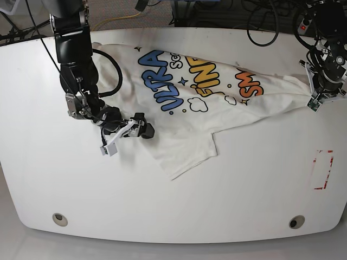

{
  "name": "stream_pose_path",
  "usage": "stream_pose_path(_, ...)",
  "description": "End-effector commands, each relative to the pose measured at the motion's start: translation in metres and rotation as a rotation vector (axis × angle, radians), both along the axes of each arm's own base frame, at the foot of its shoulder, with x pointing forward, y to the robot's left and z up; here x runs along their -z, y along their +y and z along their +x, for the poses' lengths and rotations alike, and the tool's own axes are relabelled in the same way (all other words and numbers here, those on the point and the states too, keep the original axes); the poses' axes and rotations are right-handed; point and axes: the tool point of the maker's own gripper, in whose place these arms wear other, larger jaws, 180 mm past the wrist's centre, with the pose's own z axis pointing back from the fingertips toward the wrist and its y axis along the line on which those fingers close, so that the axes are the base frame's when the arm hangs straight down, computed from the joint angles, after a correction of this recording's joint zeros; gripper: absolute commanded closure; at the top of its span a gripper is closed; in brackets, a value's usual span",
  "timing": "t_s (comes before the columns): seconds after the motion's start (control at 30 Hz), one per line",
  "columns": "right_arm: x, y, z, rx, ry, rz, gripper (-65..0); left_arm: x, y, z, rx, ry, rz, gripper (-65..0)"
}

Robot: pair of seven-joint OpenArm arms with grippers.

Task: Fold the T-shirt properly
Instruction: 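Drag the held shirt edge with both grippers to spread it flat, then pull the shirt taut with both grippers and lay it flat, releasing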

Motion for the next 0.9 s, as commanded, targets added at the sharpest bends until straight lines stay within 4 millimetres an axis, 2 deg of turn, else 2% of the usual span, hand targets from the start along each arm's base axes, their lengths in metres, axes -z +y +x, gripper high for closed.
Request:
stream_pose_path(0.0,-0.004,0.008,0.002,-0.027,-0.004,-0.003,-49.5,-0.012,0.005,0.006,0.004,-0.031,0.025,0.0)
stream_pose_path(0.17,-0.005,0.02,0.003,-0.031,-0.019,0.016,-49.3,-0.011,0.005,0.005,0.003,-0.03,0.025,0.0)
stream_pose_path(0.23,-0.004,0.018,0.005,-0.024,-0.033,0.002,-45.8,-0.011,0.004,0.006,0.005,-0.029,0.024,0.0)
stream_pose_path(0.33,0.0,0.025,0.004,-0.045,-0.046,-0.04,-32.7,-0.014,0.004,0.009,0.004,-0.041,0.024,0.0)
stream_pose_path(0.43,0.002,0.026,0.005,-0.061,-0.059,-0.089,-10.3,-0.017,0.005,0.014,0.003,-0.055,0.027,0.0)
stream_pose_path(0.5,0.001,0.025,0.005,-0.06,-0.06,-0.084,0.0,-0.017,0.004,0.014,0.005,-0.054,0.026,0.0)
stream_pose_path(0.57,-0.003,0.025,0.007,-0.056,-0.069,-0.071,0.0,-0.017,-0.002,0.019,0.023,-0.057,0.021,0.0)
stream_pose_path(0.7,-0.037,-0.003,0.016,-0.023,-0.168,-0.095,0.0,-0.023,-0.013,0.033,0.056,-0.084,0.013,0.0)
stream_pose_path(0.87,-0.07,-0.043,0.031,0.03,-0.257,-0.152,0.0,-0.034,-0.026,0.053,0.096,-0.128,0.007,0.0)
